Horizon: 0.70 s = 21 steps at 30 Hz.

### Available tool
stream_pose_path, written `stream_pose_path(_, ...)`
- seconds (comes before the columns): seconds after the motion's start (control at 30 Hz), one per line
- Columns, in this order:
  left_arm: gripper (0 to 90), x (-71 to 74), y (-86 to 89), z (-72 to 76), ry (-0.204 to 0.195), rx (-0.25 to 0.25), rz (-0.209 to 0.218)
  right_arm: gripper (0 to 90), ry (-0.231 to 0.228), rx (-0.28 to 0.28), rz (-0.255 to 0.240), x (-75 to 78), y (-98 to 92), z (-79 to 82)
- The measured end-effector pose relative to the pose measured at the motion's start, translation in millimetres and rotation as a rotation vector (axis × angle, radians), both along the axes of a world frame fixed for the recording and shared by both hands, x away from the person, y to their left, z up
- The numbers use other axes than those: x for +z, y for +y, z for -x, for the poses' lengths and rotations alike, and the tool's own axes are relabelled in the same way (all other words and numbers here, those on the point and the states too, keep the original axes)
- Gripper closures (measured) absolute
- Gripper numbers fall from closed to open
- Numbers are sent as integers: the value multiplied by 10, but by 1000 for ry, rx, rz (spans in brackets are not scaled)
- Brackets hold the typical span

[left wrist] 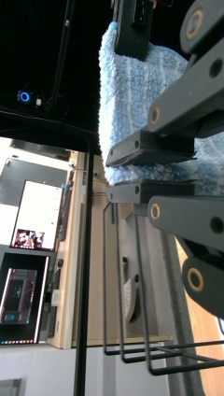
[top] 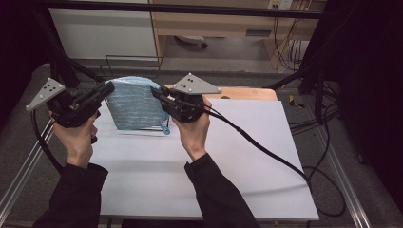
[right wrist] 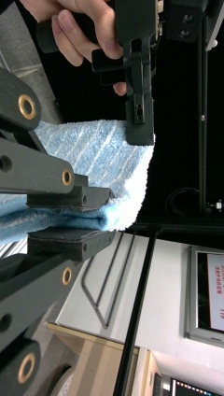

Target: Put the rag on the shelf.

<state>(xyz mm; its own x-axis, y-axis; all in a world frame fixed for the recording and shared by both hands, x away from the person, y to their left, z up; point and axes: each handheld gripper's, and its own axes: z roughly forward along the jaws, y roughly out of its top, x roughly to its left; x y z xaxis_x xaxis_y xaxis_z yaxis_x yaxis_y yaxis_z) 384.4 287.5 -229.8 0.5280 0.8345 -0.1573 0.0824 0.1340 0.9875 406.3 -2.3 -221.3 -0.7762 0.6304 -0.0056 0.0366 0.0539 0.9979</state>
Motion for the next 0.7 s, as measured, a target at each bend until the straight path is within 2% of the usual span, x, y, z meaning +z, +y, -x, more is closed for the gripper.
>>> stream_pose_path(0.7, 811, 309, 94, -153, -64, 29, 53, 814, -59, -20, -33, 335, 147, -177)
